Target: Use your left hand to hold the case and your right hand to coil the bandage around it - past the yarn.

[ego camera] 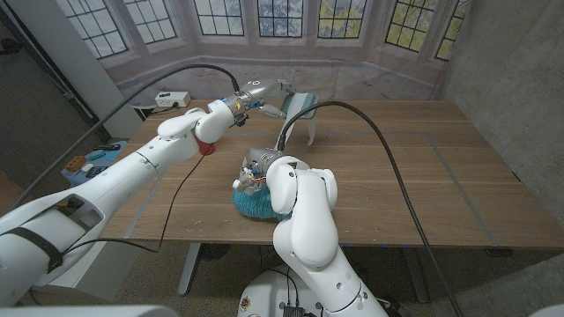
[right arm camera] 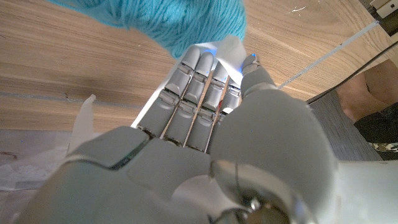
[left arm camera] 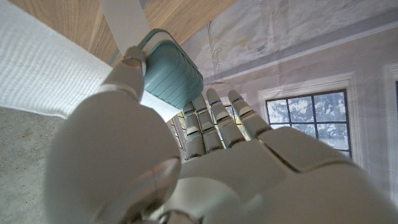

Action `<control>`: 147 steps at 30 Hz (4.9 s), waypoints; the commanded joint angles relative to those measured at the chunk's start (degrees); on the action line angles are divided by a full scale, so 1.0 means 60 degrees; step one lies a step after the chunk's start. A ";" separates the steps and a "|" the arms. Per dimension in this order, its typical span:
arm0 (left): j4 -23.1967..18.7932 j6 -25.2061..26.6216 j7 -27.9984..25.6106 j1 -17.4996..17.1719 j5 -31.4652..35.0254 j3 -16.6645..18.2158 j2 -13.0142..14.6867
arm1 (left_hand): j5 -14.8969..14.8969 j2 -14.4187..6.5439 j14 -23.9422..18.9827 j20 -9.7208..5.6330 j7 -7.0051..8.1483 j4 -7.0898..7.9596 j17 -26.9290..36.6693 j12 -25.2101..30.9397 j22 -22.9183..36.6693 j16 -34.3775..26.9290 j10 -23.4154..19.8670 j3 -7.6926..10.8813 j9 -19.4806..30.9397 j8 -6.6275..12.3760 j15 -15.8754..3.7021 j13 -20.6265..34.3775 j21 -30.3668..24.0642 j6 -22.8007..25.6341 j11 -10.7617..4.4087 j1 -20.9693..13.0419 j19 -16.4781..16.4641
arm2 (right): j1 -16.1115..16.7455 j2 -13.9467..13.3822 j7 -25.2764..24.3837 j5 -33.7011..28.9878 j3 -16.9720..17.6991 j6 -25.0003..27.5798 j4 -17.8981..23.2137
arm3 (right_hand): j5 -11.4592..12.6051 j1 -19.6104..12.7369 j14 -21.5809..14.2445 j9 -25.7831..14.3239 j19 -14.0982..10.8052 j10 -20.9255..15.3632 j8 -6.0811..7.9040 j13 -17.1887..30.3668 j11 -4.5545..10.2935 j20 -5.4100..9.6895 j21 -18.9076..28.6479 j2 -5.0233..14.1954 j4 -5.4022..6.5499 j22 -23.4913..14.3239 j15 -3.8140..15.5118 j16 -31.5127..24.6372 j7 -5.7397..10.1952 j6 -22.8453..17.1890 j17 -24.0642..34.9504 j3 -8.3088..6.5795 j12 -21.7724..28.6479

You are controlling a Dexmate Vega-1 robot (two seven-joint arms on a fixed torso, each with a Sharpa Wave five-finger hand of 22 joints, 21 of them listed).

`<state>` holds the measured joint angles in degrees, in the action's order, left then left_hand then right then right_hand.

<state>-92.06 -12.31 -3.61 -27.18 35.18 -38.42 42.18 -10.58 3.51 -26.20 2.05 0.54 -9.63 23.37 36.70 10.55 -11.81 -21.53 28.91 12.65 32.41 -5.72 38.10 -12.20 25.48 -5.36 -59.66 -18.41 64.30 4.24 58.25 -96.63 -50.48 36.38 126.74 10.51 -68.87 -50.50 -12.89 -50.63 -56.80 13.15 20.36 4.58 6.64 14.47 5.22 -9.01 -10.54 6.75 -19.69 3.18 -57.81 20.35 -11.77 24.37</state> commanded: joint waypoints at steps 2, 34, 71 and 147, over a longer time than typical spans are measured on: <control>-0.0316 0.0100 0.0070 0.0006 0.0094 0.0127 0.0080 | -0.0066 -0.0541 0.0007 -0.0014 0.0391 0.0123 0.0030 0.0031 0.0035 -0.0009 -0.0625 0.0118 0.0051 0.3278 0.0054 0.0043 -0.0005 0.0455 -0.0611 0.0447 0.0041 | -0.0437 -0.0324 -0.0628 0.0577 0.0007 0.0401 -0.0439 | -0.0006 -0.0137 -0.0088 -0.0048 -0.0067 -0.0071 0.0015 0.0019 0.0069 -0.0011 0.0055 0.0054 -0.0024 -0.0013 0.1031 -0.0027 -0.0024 -0.0084 0.0023 0.0040 0.0068; -0.0678 0.0030 0.0257 0.0013 -0.0030 0.0398 0.0199 | -0.0066 -0.0540 0.0003 -0.0006 0.0396 0.0124 0.0012 0.0040 0.0035 -0.0009 -0.0617 0.0144 0.0050 0.3280 0.0053 0.0047 -0.0011 0.0452 -0.0595 0.0491 0.0043 | -0.1676 -0.0822 -0.1804 0.1592 -0.0313 0.1701 -0.1483 | 0.0001 -0.0354 -0.0181 -0.0061 -0.0071 -0.0083 -0.0009 0.0068 0.0142 0.0030 0.0061 0.0028 -0.0081 -0.0014 0.1074 -0.0095 0.0025 -0.0101 0.0108 0.0046 0.0088; -0.1368 0.0117 0.0604 -0.0102 -0.0023 0.0744 0.0381 | -0.0062 -0.0563 0.0008 -0.0007 0.0395 0.0133 0.0009 0.0042 0.0034 -0.0019 -0.0616 0.0173 0.0037 0.3277 0.0055 0.0034 -0.0014 0.0460 -0.0605 0.0545 0.0051 | -0.3513 -0.1846 -0.3575 0.3808 -0.0998 0.3231 -0.2846 | -0.0001 -0.0593 -0.0223 -0.0081 -0.0047 -0.0091 -0.0036 0.0112 0.0232 0.0079 0.0065 -0.0007 -0.0090 -0.0020 0.1112 -0.0164 0.0102 -0.0105 0.0236 0.0084 0.0096; -0.1989 0.0381 0.1357 -0.0311 -0.0776 0.1209 0.0699 | -0.0062 -0.0578 0.0054 -0.0013 0.0341 0.0157 -0.0002 0.0039 0.0039 -0.0025 -0.0564 0.0175 0.0032 0.3254 0.0078 0.0027 -0.0011 0.0460 -0.0561 0.0766 0.0106 | -0.5572 -0.5858 -0.9360 1.0514 -0.1980 0.3103 -0.2328 | -0.0022 -0.0949 -0.0184 -0.0089 0.0192 -0.0040 -0.0056 0.0310 0.0675 0.0457 -0.0016 -0.0079 -0.0013 -0.0010 0.1176 -0.0006 0.0506 -0.0084 0.0295 0.0192 0.0137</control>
<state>-103.58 -10.06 4.15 -28.64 31.18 -31.47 46.02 -10.58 3.82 -25.89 2.15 0.61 -9.63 23.21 36.67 10.55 -11.82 -22.13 28.92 12.65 33.06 -5.42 38.17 -12.20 25.82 -5.96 -57.82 -17.89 31.46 -28.62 4.14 -35.27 -62.68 57.34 112.25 10.11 -73.83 -51.39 -13.20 -49.77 -55.95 12.52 21.95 7.42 6.45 14.47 4.63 -9.07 -10.54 7.03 -19.91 5.85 -58.23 21.92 -10.88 24.82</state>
